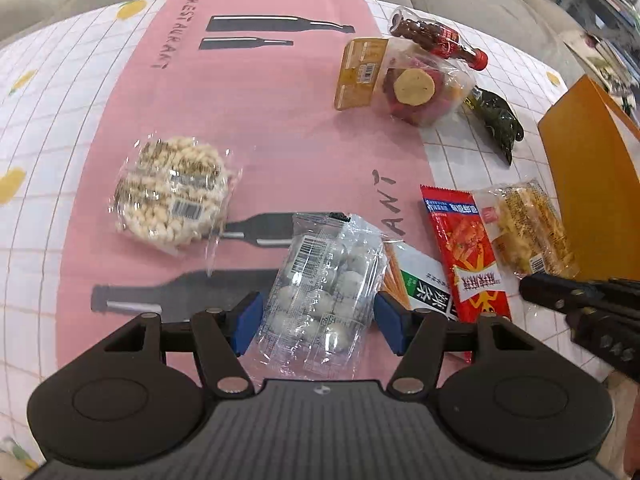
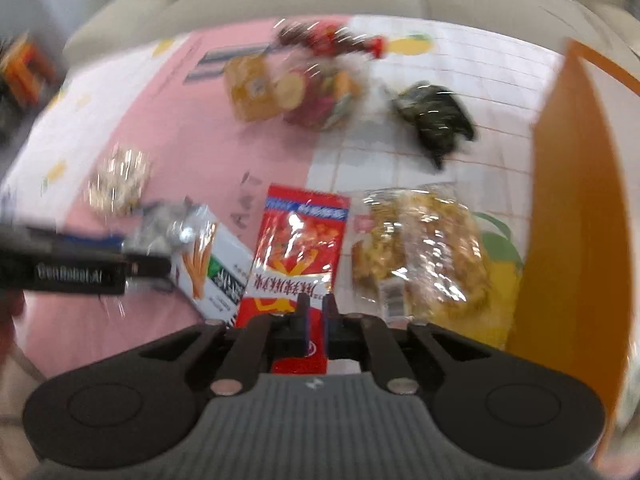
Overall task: Organize snacks
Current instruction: 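Grasp the clear bag of white eggs with the left tool while the right tool reaches the yellow snack bag, then grasp the yellow crispy snack bag with the right tool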
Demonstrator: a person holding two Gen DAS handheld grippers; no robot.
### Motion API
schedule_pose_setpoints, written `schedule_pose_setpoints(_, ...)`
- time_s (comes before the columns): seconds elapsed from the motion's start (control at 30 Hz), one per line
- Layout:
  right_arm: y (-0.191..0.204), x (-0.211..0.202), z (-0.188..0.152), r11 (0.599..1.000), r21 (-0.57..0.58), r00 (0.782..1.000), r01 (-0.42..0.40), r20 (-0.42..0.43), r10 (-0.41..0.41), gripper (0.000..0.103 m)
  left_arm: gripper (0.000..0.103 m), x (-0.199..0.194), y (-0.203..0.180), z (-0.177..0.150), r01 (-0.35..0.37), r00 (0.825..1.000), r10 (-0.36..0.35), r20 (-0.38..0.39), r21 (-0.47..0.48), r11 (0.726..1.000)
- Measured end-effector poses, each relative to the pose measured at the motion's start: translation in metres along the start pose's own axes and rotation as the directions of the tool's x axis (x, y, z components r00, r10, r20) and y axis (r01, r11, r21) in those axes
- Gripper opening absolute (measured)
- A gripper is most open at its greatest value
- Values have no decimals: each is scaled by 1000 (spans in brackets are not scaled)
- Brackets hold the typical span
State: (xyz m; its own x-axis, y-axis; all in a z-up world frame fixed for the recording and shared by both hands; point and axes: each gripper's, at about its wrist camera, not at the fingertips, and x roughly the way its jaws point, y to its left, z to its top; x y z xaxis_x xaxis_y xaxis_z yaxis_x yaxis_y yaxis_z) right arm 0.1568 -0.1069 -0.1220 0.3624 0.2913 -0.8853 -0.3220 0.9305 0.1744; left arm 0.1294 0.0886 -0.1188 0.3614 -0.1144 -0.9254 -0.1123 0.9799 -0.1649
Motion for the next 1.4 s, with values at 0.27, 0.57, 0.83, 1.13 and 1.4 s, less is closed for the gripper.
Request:
schedule_pose_setpoints(0.27,-4,-7,7,970,-44,962,239,149,-230,73,81,11,-16,-4,-51,999,49,21,84,995)
schedule_pose_setpoints(0.57,-9,37,25,955,-14,951,298,90,-295,89,82,13,-10,-4,-41,999,40,19,62,997)
schedule_pose_setpoints(0.83,-11,46,21,952,17,948,306,89,-306,86,83,15,-6,-6,-23,999,21,33,43,999)
schedule_pose_setpoints(1.13,1,36,12,966,-39,962,257,109,-252,63,71,11,-6,-7,-10,999,8,48,35,999)
schedule_pose_setpoints(1.4,2,16,7,988,-11,980,153,128,-151,50,67,-2,-7,-10,-4,996,4,89,4,1000)
